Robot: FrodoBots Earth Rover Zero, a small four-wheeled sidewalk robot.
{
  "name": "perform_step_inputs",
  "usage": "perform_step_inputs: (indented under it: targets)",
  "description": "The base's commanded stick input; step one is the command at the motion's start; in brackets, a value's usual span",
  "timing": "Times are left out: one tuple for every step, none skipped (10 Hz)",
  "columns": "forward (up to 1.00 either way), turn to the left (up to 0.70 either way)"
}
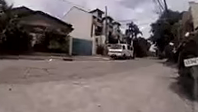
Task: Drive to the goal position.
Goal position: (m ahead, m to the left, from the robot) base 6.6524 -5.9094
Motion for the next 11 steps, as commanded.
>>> perform_step_inputs:
  targets:
    - [0.05, 0.00]
    - [0.05, 0.00]
    - [0.05, 0.00]
    - [0.05, 0.00]
    - [0.05, 0.00]
    - [0.05, 0.00]
    - [0.05, 0.00]
    - [0.05, 0.00]
    - [0.08, -0.01]
    - [0.49, -0.23]
    - [0.70, -0.35]
